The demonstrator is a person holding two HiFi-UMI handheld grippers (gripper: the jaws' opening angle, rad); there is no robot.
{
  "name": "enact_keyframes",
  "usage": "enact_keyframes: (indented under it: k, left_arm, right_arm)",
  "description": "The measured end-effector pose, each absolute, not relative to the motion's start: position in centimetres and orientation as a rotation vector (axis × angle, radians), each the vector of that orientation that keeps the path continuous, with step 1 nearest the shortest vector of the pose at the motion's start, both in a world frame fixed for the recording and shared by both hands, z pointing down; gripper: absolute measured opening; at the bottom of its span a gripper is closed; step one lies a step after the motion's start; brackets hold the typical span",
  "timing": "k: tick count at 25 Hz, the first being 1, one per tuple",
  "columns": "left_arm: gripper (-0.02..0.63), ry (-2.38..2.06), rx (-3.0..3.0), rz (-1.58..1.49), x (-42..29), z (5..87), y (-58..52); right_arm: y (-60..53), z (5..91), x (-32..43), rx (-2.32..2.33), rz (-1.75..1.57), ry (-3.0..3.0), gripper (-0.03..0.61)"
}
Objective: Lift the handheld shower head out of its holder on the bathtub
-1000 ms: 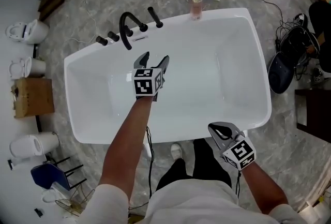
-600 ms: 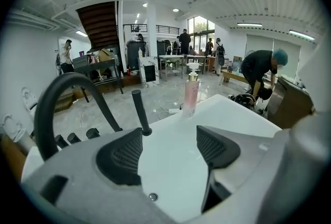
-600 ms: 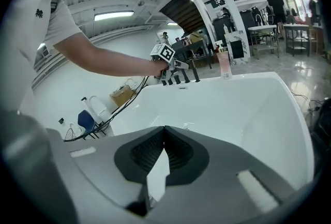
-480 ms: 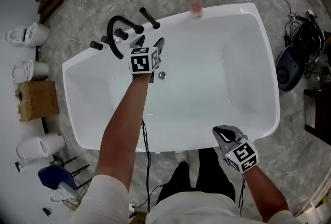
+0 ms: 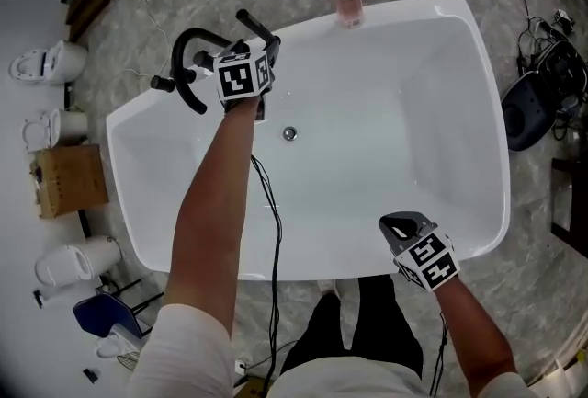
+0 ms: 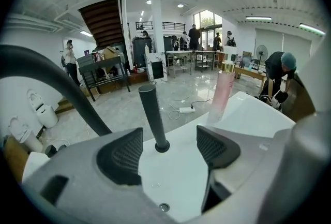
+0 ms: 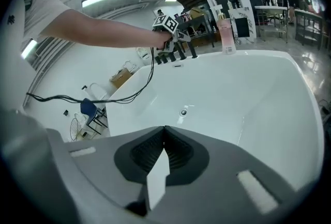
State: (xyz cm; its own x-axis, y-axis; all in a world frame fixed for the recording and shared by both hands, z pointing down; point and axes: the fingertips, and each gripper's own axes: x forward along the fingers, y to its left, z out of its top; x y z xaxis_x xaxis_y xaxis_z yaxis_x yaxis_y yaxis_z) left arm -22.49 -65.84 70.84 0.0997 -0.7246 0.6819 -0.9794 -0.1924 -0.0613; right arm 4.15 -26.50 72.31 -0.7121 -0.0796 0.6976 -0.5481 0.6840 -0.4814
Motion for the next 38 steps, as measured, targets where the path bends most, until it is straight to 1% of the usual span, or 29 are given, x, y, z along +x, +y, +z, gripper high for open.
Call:
enact_keyframes:
  k: [5, 10, 14, 19, 23, 24, 25, 29, 38]
  left_arm:
    - [0.333, -1.697, 1.947, 0.857, -23.6, 72.0, -68.1]
    - [0.324, -1.7, 1.917, 0.867, -24.1, 73.5, -70.2]
    - [0.288, -1.741, 1.872, 0.834, -25.0, 74.0, -71.5]
    - [0.274, -1.747, 1.867, 0.846, -24.9, 74.7, -72.2]
    - [0.227, -1.757, 1.867, 0.917, -24.8, 75.6, -72.1]
    - [0.182, -1.761, 1.862, 0.934, -24.9, 75.7, -72.2]
    - [0.157, -1.766, 1.855, 0.943, -25.0, 75.7, -72.2]
    - [0.144, -1.773, 1.867, 0.939, -24.4, 75.3, -72.1]
    - [0.143, -1.807, 1.931, 0.861, -23.9, 72.3, -70.1]
  right_arm:
    - [-27.3, 75.2, 3.6, 0.445, 0.892, -2.188, 0.014]
    - [-25.3, 76.9, 3.6, 0.389, 0.912, -2.161, 0.014]
    - [-23.8, 78.3, 4.5, 0.382, 0.944, -2.133, 0.014]
    - [-23.0, 78.7, 5.8, 0.406, 0.973, -2.126, 0.014]
    - [-22.5, 78.8, 6.2, 0.408, 0.984, -2.13, 0.014]
    - [-22.4, 78.8, 6.2, 0.41, 0.984, -2.132, 0.014]
    - [-22.4, 78.9, 6.2, 0.413, 0.984, -2.135, 0.014]
    - [-22.2, 79.2, 6.2, 0.427, 0.984, -2.14, 0.014]
    - [-22.1, 77.6, 4.8, 0.416, 0.953, -2.168, 0.014]
